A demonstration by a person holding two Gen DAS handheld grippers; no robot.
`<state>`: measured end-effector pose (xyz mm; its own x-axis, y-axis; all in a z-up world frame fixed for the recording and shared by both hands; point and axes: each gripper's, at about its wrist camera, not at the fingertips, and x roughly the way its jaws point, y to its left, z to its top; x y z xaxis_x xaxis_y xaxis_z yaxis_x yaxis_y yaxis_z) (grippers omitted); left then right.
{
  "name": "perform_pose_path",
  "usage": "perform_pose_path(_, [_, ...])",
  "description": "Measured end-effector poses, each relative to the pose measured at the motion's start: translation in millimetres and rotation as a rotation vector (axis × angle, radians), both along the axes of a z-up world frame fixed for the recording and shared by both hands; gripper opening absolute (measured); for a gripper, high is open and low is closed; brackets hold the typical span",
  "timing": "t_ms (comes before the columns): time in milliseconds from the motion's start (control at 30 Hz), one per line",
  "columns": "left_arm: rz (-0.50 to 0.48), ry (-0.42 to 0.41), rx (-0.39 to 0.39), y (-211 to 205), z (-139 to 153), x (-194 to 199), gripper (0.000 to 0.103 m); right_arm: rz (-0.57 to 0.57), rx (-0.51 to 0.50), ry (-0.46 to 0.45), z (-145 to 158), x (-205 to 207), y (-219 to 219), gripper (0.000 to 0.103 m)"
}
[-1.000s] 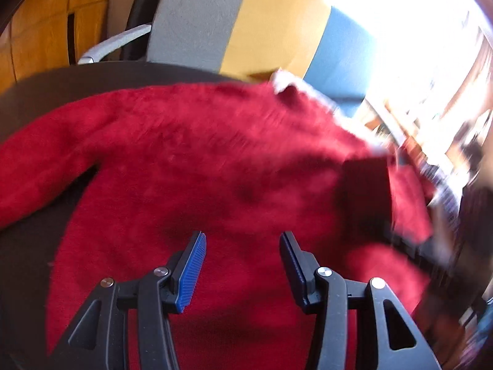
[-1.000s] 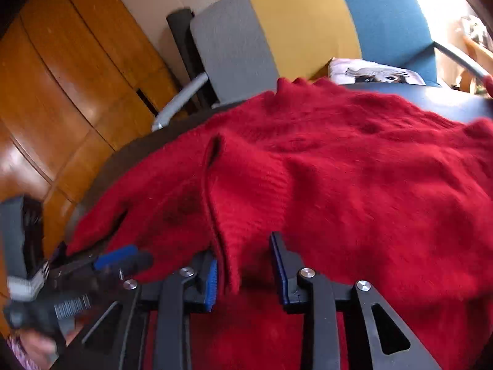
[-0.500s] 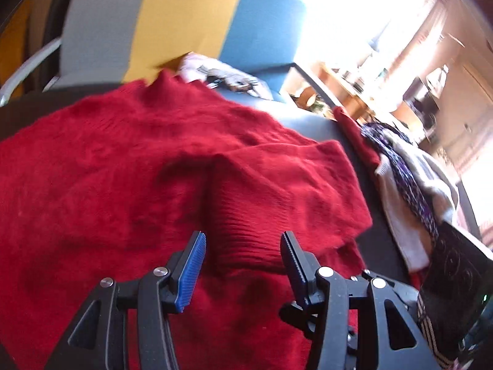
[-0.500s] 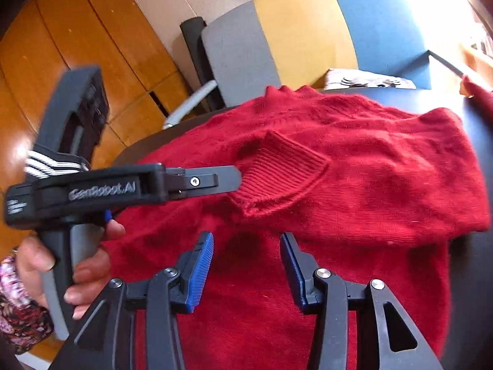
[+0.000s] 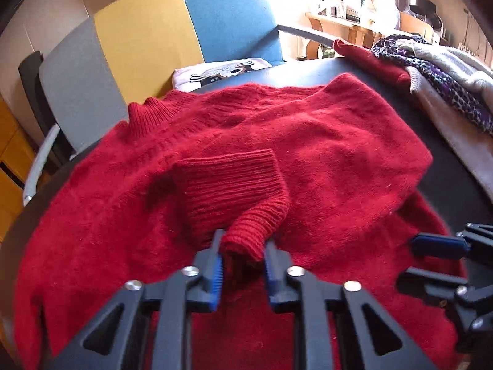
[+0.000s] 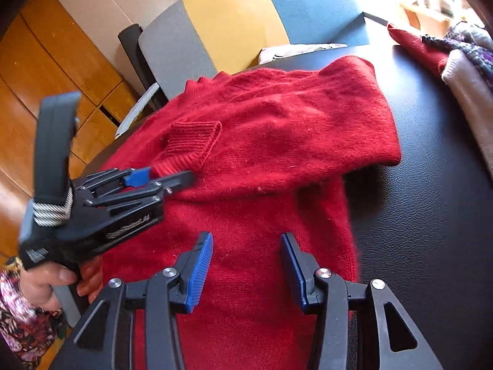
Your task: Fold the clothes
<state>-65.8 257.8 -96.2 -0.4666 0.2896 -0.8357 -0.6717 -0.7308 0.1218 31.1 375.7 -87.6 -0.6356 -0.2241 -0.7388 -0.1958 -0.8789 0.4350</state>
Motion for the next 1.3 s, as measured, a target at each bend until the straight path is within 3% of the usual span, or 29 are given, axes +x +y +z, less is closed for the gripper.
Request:
perform_pose_path(100, [0.043, -0.078, 0.116, -17, 14, -13, 0.011, -0.01, -0.03, 0.005, 0, 2, 6, 0.047])
perform_pose_path(300, [0.153, -0.14, 0.429, -80, 71, -48, 0.01, -0.024, -0.081, 0.031, 6, -4, 20, 0.047])
perform_pose_path(400, [0.227, -0.161, 0.514, -117, 80, -66, 0.01, -0.025, -0.088, 0.057, 9, -14, 25, 0.048])
perform_pose_path(533, [0.322, -0.189, 0.565, -169, 75, -84, 0.01, -0.021, -0.092, 0.065, 8, -33, 32, 0.049])
perform_pose_path(700, [0.388, -0.269, 0.569, -212, 36, -87, 0.011, 0.014, -0.06, 0.043, 2, -57, 27, 0.049])
perform_pose_path(767, [0.4, -0.28, 0.56, -217, 20, -83, 0.011, 0.007, -0.104, 0.058, -2, -62, 31, 0.049])
perform_pose_path(1033, [0.384, 0.016, 0.23, -175, -13, -52, 0.015, -0.196, -0.243, 0.079, -12, -73, 57, 0.048])
perform_pose_path(1100, [0.403, 0.038, 0.196, -167, -15, -51, 0.015, -0.232, -0.25, 0.066, -15, -74, 63, 0.021])
perform_pose_path(1133, [0.412, 0.038, 0.19, -166, -16, -51, 0.016, -0.241, -0.231, 0.065, -12, -74, 65, 0.012])
perform_pose_path(1200, [0.424, 0.047, 0.17, -163, -15, -51, 0.019, -0.26, -0.193, 0.064, -8, -75, 69, 0.008])
perform_pose_path(1300, [0.433, 0.07, 0.138, -159, -16, -48, 0.023, -0.283, -0.09, 0.131, 12, -63, 70, 0.007])
